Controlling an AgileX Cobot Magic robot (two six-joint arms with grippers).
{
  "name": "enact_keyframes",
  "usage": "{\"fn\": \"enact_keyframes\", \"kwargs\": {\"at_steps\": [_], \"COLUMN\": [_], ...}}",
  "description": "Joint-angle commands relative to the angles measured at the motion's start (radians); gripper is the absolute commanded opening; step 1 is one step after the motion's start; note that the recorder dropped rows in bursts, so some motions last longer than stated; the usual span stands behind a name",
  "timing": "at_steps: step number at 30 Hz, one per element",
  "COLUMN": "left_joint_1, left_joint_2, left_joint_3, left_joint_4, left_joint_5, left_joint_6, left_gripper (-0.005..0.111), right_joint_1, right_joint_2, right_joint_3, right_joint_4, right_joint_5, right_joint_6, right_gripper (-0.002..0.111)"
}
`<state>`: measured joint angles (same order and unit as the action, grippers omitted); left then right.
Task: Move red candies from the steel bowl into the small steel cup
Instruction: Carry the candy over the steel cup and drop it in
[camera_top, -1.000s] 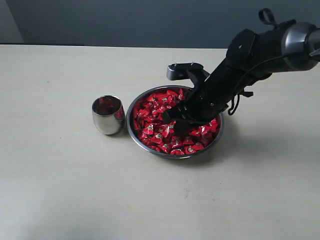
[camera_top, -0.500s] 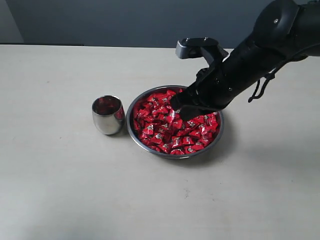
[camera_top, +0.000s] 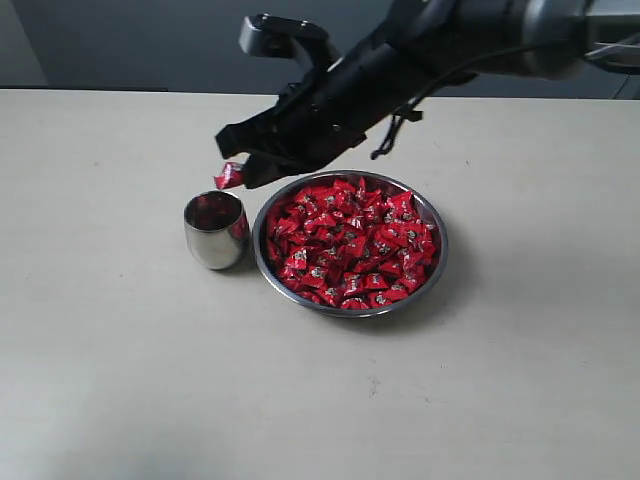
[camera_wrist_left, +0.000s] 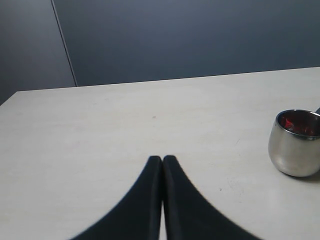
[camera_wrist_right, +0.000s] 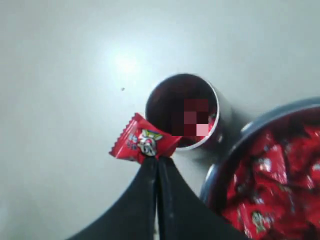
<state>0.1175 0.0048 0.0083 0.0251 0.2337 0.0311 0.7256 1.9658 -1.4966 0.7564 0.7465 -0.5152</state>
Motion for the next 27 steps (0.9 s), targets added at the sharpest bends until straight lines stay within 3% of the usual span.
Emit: {"fn": "enact_keyframes", "kwargs": {"at_steps": [1, 5, 9, 19, 25, 27], "left_joint_1": [0.002, 0.002, 0.002, 0.002, 0.002, 0.002], "left_joint_2": [-0.005, -0.005, -0.005, -0.005, -0.005, -0.005], "left_joint_3": [-0.008, -0.008, -0.008, -0.008, -0.008, -0.008], "left_joint_4": [0.002, 0.002, 0.002, 0.002, 0.002, 0.002], "left_joint_5": [-0.002, -0.002, -0.002, -0.002, -0.002, -0.002], "left_joint_6": [-0.002, -0.002, -0.002, -0.002, -0.002, -0.002], "left_gripper": [0.000, 0.000, 0.000, 0.000, 0.000, 0.000], "right_joint_1": [0.036, 0.054, 0.055, 0.055, 0.054, 0.054], "right_joint_2": [0.135, 0.221, 0.261, 0.287, 0.284, 0.273], "right_joint_3": [-0.182, -0.312, -0.382, -0.395, -0.395, -0.395], "right_joint_4": [-0.141, -0.287, -0.314, -0.330, -0.334, -0.344], "right_joint_5": [0.058, 0.119, 0.156, 0.186, 0.202, 0.213], "right_joint_6": [0.122, 0.222, 0.254, 0.254, 0.254, 0.254], "right_gripper": [-0.001, -0.001, -0.001, 0.000, 0.028, 0.033]}}
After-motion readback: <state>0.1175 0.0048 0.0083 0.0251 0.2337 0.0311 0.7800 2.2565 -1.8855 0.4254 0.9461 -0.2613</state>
